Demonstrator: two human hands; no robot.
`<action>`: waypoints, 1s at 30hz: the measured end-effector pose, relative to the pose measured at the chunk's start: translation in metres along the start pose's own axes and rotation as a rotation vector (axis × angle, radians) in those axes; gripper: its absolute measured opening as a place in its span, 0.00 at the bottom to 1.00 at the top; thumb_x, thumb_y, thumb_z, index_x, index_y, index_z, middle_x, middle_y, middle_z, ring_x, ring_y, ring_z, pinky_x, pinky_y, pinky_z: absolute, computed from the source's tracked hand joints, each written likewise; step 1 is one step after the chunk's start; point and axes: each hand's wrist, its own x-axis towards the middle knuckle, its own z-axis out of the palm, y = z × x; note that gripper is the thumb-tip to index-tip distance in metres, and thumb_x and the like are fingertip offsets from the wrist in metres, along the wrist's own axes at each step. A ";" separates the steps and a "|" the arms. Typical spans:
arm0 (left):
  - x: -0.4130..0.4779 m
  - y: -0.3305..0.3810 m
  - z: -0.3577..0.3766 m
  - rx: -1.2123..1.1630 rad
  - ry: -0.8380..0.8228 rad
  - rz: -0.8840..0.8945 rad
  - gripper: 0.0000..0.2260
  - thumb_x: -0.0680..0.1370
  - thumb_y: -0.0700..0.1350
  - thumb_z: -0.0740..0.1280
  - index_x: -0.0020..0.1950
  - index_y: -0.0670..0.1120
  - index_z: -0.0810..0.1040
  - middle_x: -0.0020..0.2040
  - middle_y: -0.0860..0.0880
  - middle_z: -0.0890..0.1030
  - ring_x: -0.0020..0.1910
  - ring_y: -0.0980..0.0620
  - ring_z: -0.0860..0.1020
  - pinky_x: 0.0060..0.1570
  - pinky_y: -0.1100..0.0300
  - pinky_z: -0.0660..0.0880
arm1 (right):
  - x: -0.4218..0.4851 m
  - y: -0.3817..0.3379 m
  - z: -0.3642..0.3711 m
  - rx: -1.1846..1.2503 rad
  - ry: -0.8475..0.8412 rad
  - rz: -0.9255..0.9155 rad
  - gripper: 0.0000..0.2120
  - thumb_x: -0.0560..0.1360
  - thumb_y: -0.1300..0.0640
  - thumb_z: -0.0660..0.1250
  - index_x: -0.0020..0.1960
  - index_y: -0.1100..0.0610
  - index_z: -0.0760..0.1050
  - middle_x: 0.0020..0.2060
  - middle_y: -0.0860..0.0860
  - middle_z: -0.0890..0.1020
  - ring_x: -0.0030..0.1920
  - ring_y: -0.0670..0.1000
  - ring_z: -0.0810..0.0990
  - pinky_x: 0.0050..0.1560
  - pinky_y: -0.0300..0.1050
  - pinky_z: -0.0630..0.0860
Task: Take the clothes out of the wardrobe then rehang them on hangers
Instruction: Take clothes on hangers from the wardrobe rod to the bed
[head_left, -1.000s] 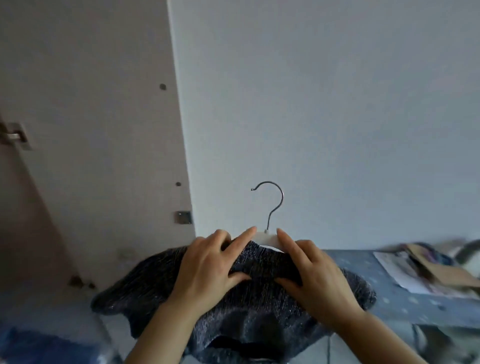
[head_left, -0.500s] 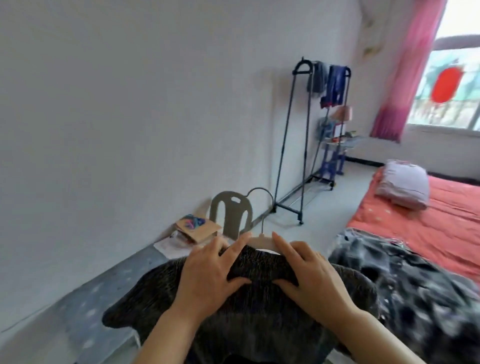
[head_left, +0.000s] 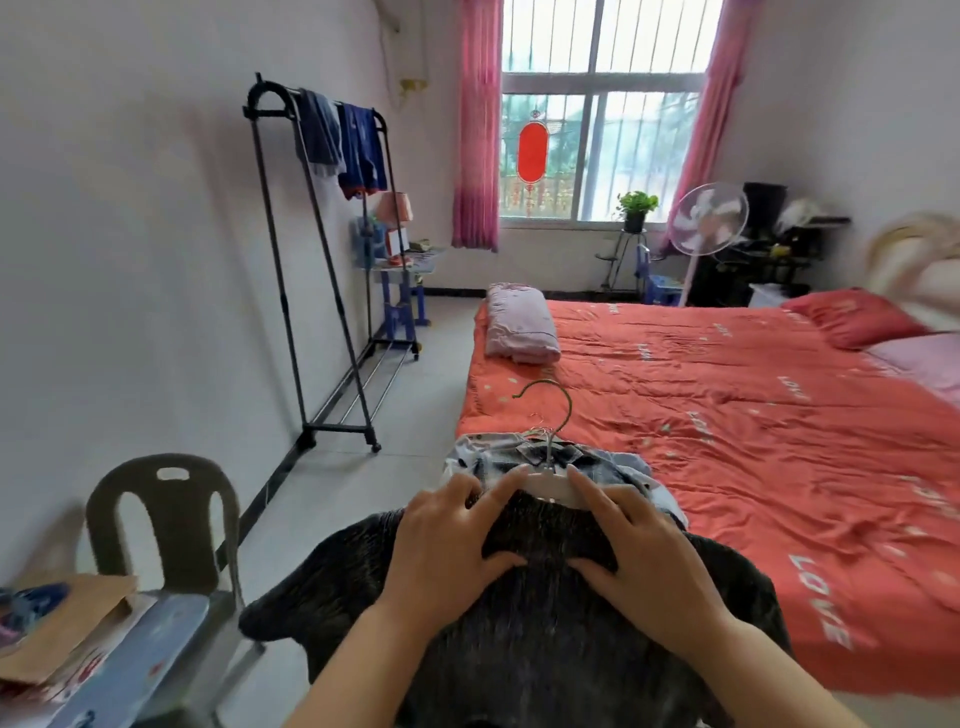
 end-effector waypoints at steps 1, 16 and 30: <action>0.011 0.001 0.010 -0.020 -0.012 0.017 0.42 0.57 0.64 0.76 0.67 0.55 0.67 0.41 0.52 0.76 0.33 0.53 0.77 0.35 0.58 0.75 | 0.003 0.011 0.002 -0.010 -0.004 0.019 0.47 0.63 0.49 0.76 0.74 0.45 0.53 0.51 0.50 0.76 0.46 0.56 0.80 0.45 0.50 0.79; 0.197 -0.020 0.227 -0.091 -0.251 -0.027 0.44 0.57 0.63 0.77 0.69 0.56 0.65 0.41 0.53 0.76 0.36 0.53 0.77 0.39 0.58 0.76 | 0.136 0.238 0.112 0.170 -0.132 0.111 0.49 0.63 0.51 0.76 0.73 0.39 0.49 0.51 0.48 0.76 0.50 0.52 0.77 0.53 0.49 0.76; 0.318 -0.084 0.443 -0.028 -0.722 -0.527 0.34 0.77 0.53 0.64 0.76 0.56 0.46 0.77 0.47 0.47 0.75 0.45 0.47 0.73 0.50 0.45 | 0.291 0.411 0.294 -0.006 -0.653 0.312 0.42 0.73 0.42 0.65 0.76 0.47 0.41 0.73 0.52 0.56 0.74 0.55 0.51 0.73 0.50 0.51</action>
